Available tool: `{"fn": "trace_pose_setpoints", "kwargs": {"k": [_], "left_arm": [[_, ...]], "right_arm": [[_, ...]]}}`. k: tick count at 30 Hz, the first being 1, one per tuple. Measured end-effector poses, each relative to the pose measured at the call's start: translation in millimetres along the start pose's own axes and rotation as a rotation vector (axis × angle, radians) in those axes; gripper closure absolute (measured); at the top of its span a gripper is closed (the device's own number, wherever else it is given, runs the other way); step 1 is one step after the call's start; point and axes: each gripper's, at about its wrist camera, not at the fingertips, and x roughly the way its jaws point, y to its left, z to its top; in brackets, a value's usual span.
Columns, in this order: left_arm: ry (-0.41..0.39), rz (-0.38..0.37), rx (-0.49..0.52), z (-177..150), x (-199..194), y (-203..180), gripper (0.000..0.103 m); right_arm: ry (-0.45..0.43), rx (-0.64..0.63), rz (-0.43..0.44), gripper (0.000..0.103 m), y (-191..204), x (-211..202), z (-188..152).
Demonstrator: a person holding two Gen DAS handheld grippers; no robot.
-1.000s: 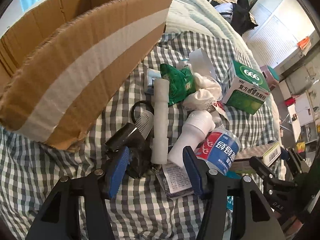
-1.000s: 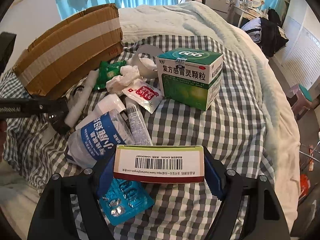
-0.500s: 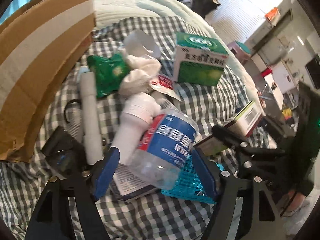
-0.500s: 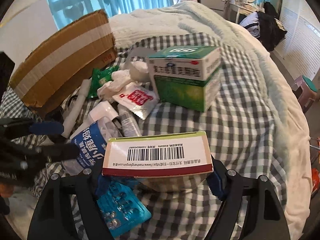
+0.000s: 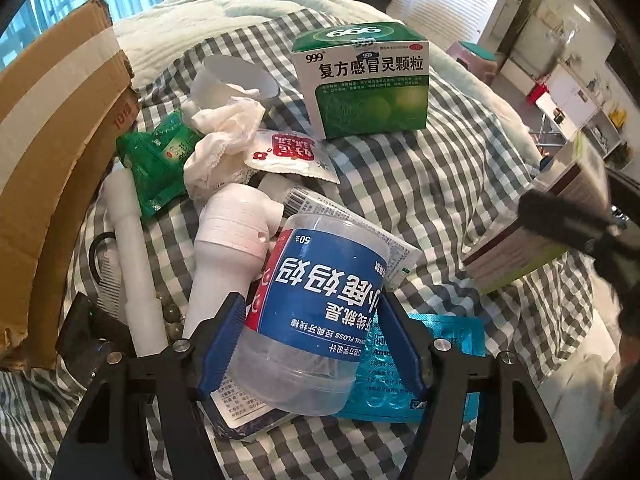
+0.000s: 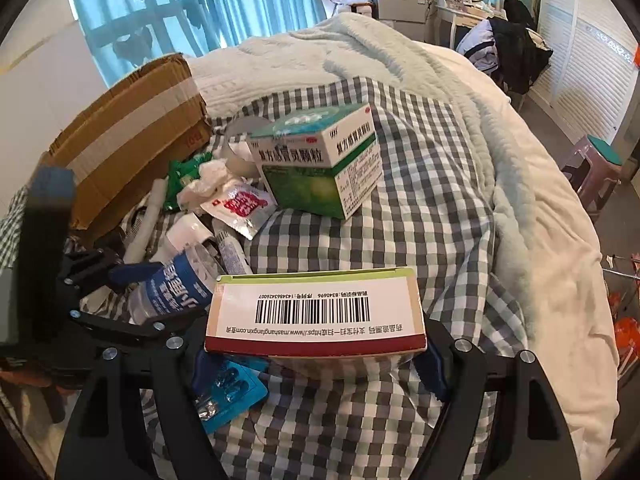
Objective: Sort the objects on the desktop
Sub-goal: 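Carry both items over the cardboard box and open both tools to drop them in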
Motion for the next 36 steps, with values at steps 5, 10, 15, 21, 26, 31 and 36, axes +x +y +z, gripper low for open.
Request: {"fn": "trace_pose_setpoints", "kwargs": {"k": [5, 10, 15, 21, 26, 31, 36], "left_arm": [[0.017, -0.022, -0.046, -5, -16, 12, 0.034], [-0.013, -0.004, -0.098, -8, -51, 29, 0.034], [-0.109, 0.007, -0.178, -4, -99, 57, 0.034], [-0.238, 0.015, -0.290, 11, -164, 98, 0.034], [-0.349, 0.046, -0.374, 28, -220, 141, 0.041], [-0.434, 0.094, -0.436, 45, -247, 193, 0.049], [-0.406, 0.070, -0.505, 43, -224, 234, 0.049]], "right_arm": [[-0.038, -0.032, -0.008, 0.025, 7, -23, 11], [-0.066, -0.097, -0.025, 0.025, 23, -49, 29], [-0.088, -0.169, -0.009, 0.025, 49, -76, 55], [-0.136, -0.270, 0.022, 0.025, 98, -115, 98], [-0.173, -0.334, 0.086, 0.025, 145, -136, 137], [-0.190, -0.377, 0.152, 0.025, 206, -127, 183], [-0.149, -0.394, 0.173, 0.026, 250, -75, 211]]}}
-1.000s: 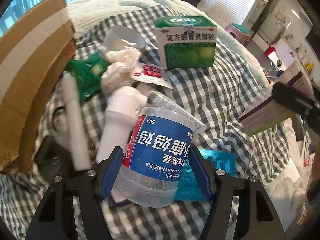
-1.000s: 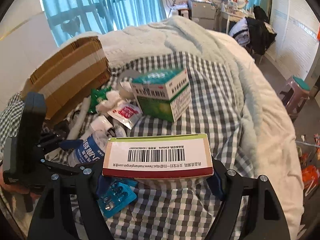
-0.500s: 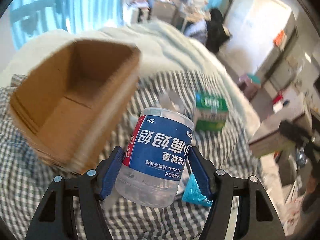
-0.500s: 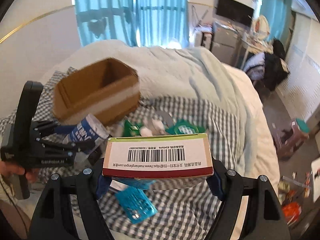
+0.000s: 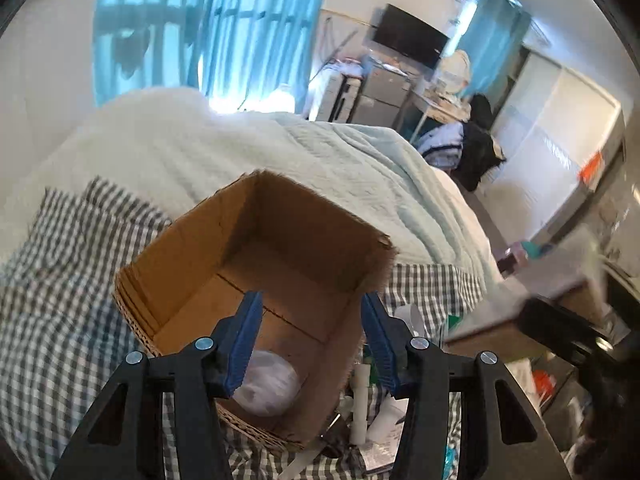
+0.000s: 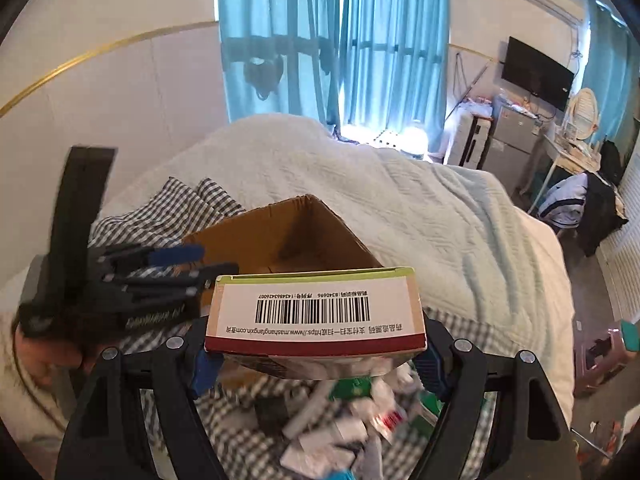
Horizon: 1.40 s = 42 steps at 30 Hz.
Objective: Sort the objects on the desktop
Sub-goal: 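Carry both items over the cardboard box and open both tools to drop them in, then move both tools back to the pile, right tool reaching the blue blister pack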
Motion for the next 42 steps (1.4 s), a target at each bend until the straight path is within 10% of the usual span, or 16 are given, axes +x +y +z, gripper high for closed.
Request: {"fn": "trace_pose_setpoints", "kwargs": {"k": [8, 15, 30, 42], "left_arm": [[0.024, 0.089, -0.042, -32, 11, 44, 0.048], [-0.042, 0.128, -0.048, -56, -10, 40, 0.011], [0.018, 0.022, 0.148, -153, -3, -66, 0.010], [0.165, 0.103, 0.200, -205, 70, -63, 0.010]], "right_arm": [[0.038, 0.109, 0.123, 0.025, 4, 74, 12], [0.007, 0.132, 0.088, 0.009, -4, 55, 3], [0.026, 0.308, -0.217, 0.006, -96, -35, -148], [0.115, 0.426, -0.184, 0.006, -125, 12, -203]]}}
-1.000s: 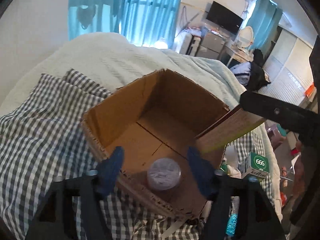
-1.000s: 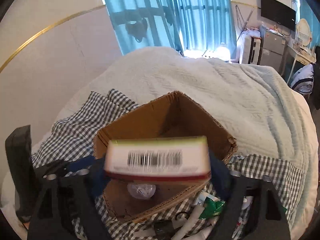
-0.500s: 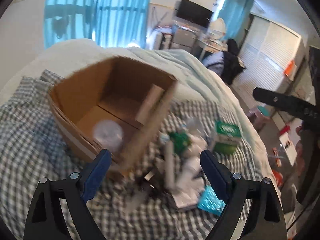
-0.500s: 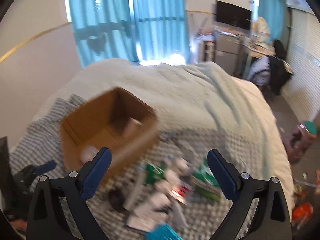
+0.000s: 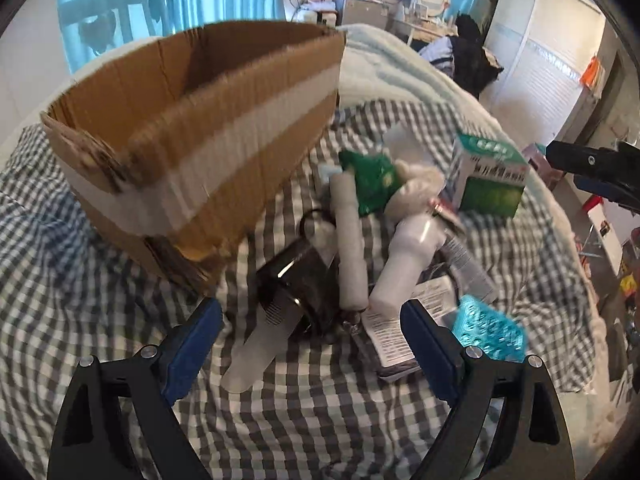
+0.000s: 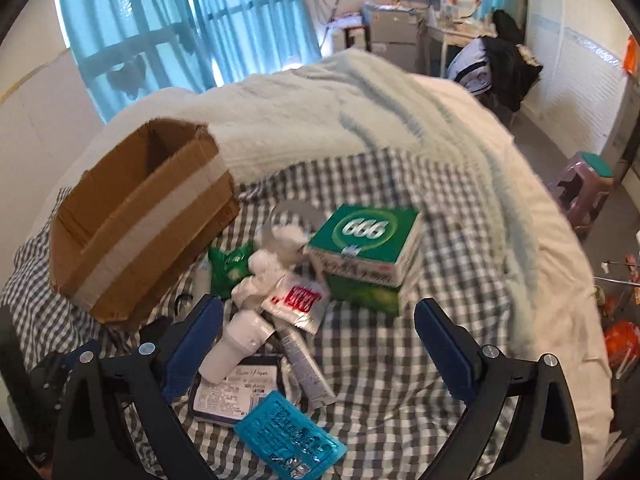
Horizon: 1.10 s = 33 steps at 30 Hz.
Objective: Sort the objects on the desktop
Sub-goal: 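Move both tools back to the pile, right tool reaching the blue blister pack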
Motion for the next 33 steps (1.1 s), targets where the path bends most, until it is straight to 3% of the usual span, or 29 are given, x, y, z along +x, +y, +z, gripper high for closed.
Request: {"fn": "trace_pose_setpoints", "kwargs": {"k": [2, 8, 10, 14, 22, 23, 24, 28, 29, 31, 33], "left_arm": [[0.007, -0.009, 0.004, -3, 9, 1, 0.010], [0.044, 0.015, 0.000, -22, 29, 15, 0.010], [0.079, 0.019, -0.033, -27, 36, 22, 0.010], [0.089, 0.027, -0.065, -26, 37, 24, 0.010], [0.072, 0.017, -0.038, -17, 33, 9, 0.010], [0.075, 0.012, -0.044, -15, 35, 8, 0.010], [0.079, 0.006, -0.051, -14, 37, 9, 0.010], [0.062, 0.014, -0.082, -6, 38, 12, 0.010], [0.061, 0.013, -0.086, -4, 38, 13, 0.012], [0.071, 0.001, -0.095, -2, 41, 15, 0.030], [0.100, 0.004, -0.086, -1, 46, 13, 0.035]], "right_arm": [[0.029, -0.061, 0.039, 0.006, 9, 10, -9], [0.169, -0.424, 0.147, 0.006, 46, 33, -73], [0.214, -0.464, 0.157, 0.006, 50, 41, -91], [0.271, -0.489, 0.105, 0.006, 48, 57, -113], [0.340, -0.459, 0.048, 0.007, 41, 77, -127], [0.340, -0.457, 0.048, 0.022, 41, 76, -128], [0.338, -0.454, 0.046, 0.029, 40, 74, -128], [0.298, -0.432, 0.026, 0.032, 35, 64, -124], [0.292, -0.424, 0.027, 0.032, 33, 62, -123], [0.291, -0.409, 0.035, 0.032, 32, 59, -122], [0.281, -0.407, 0.039, 0.032, 32, 56, -121]]}}
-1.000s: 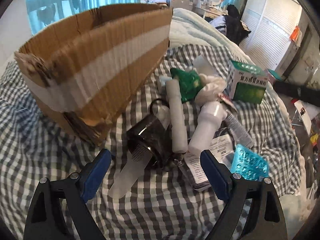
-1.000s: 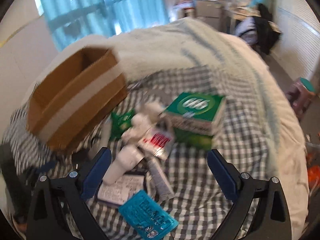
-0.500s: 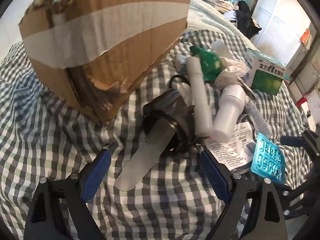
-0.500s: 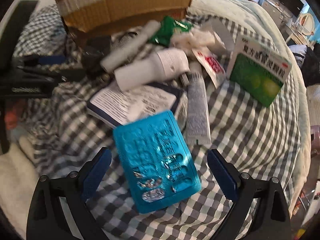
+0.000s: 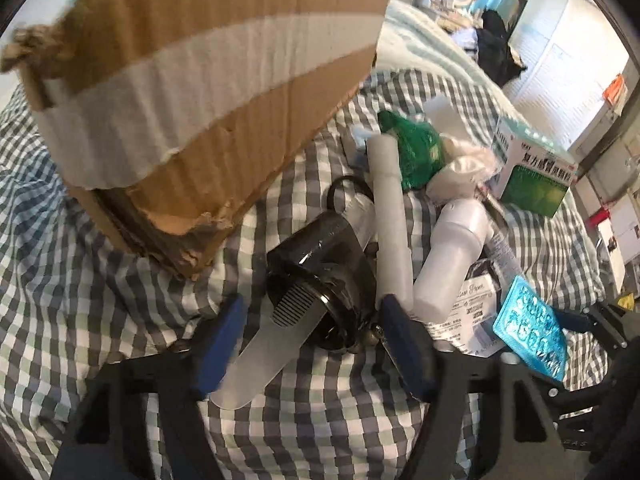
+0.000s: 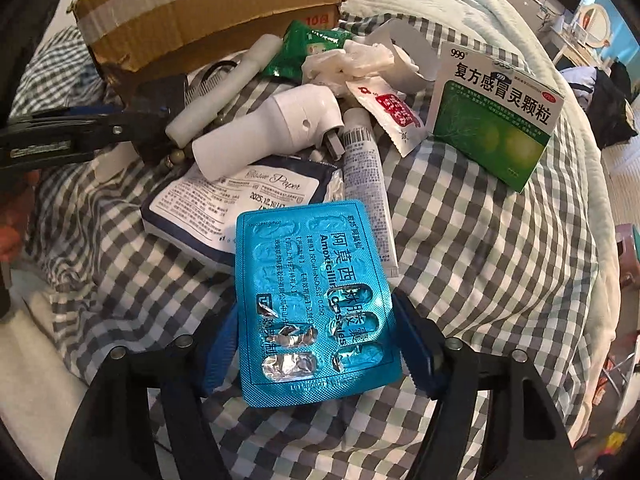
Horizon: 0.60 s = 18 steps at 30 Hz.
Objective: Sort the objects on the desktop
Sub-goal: 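Move both tools back to the pile, right tool reaching the blue blister pack, then grasp the white comb with the left tool while the right tool grasps the blue blister pack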
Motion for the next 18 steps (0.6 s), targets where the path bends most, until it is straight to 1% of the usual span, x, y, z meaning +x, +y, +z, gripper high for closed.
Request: {"fn": "trace_pose_setpoints", "kwargs": {"k": [3, 6, 7, 9, 11, 15, 17, 18], "left_arm": [[0.006, 0.005, 0.013, -3, 1, 2, 0.035], [-0.009, -0.018, 0.034, -9, -4, 10, 0.035], [-0.019, -0.022, 0.050, -14, -7, 15, 0.032], [-0.030, -0.009, 0.068, -19, -7, 21, 0.028], [-0.008, -0.008, 0.070, -24, 0, 27, 0.028], [0.044, -0.034, 0.048, -24, 11, 34, 0.028], [0.054, -0.044, 0.081, -25, 12, 34, 0.028], [0.060, -0.048, 0.116, -26, 12, 34, 0.028]], "right_arm": [[-0.010, -0.010, -0.009, 0.032, -2, -7, -1], [-0.032, -0.009, -0.011, 0.032, -3, -16, 0], [-0.034, -0.002, -0.006, 0.032, -2, -20, 10], [-0.035, 0.015, -0.001, 0.032, -6, -24, 11], [-0.031, 0.026, 0.012, 0.032, -8, -25, 11], [-0.027, 0.027, 0.008, 0.032, -10, -24, 14], [-0.027, 0.029, 0.009, 0.032, -7, -26, 11], [-0.029, 0.031, 0.007, 0.032, -1, -26, 2]]}}
